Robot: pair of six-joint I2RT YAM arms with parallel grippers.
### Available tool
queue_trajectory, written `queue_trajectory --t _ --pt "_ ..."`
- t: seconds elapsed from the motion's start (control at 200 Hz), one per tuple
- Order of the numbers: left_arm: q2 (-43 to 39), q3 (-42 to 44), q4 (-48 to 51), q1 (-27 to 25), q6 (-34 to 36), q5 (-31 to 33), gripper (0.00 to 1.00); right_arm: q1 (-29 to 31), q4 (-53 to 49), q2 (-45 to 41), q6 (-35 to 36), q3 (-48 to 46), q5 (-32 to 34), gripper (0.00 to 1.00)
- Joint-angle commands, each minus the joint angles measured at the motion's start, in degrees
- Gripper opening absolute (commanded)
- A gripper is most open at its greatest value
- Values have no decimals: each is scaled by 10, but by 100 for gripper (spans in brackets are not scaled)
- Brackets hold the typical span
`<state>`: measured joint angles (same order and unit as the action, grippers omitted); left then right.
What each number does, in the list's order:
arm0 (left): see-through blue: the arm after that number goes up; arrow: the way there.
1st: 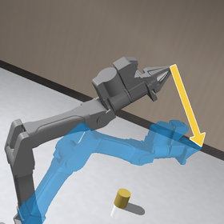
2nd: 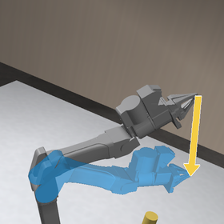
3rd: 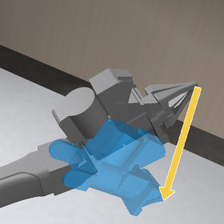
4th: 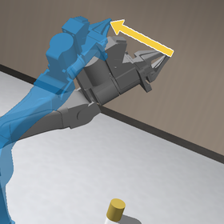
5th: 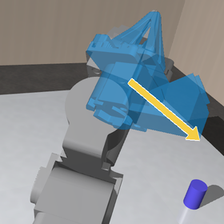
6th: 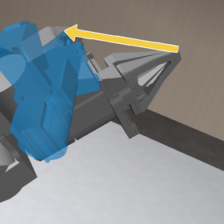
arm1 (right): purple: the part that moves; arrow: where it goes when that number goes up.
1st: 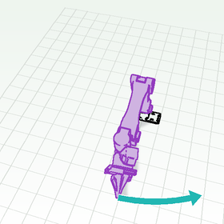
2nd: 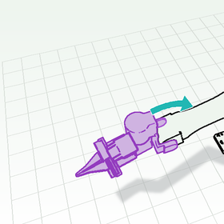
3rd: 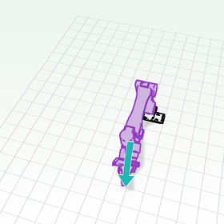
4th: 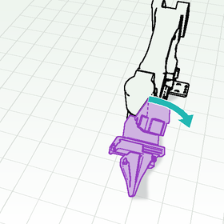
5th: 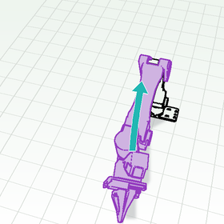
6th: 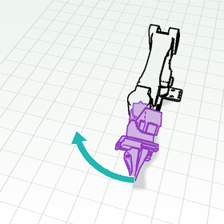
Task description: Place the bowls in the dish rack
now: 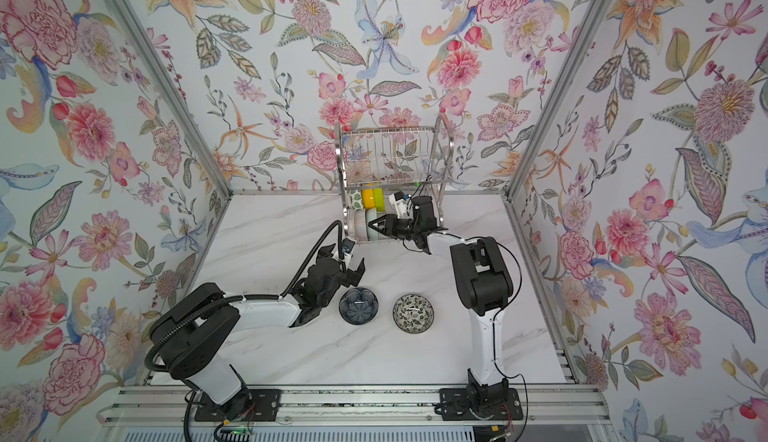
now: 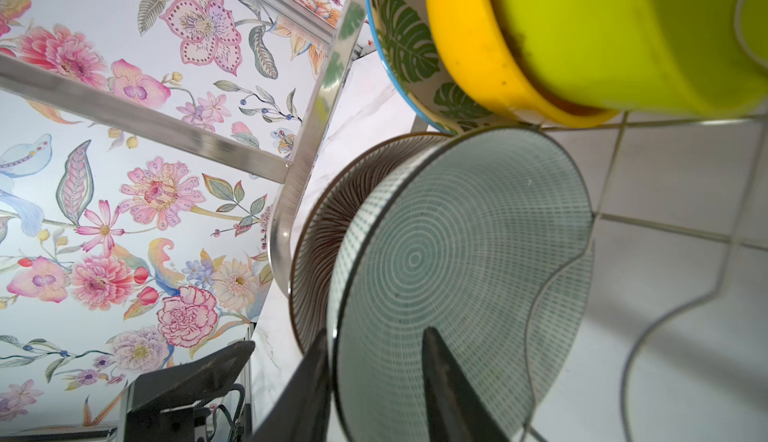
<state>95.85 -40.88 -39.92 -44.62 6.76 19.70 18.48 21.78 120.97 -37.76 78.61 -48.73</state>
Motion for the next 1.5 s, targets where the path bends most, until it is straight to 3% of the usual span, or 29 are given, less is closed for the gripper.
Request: queue_trajectory --t 0.0,0.24,0.866,1.496 --pt "1 -2 4 7 -8 -6 99 -5 27 -29 -18 -8 3 37" --pt "-1 -1 4 8 -8 -6 99 -5 26 -32 -21 -4 12 36" --pt "-1 -1 5 8 -8 -5 99 2 22 -35 -24 11 21 23" --pt "-14 10 -10 8 -15 -2 99 -5 48 -112 -28 -66 48 30"
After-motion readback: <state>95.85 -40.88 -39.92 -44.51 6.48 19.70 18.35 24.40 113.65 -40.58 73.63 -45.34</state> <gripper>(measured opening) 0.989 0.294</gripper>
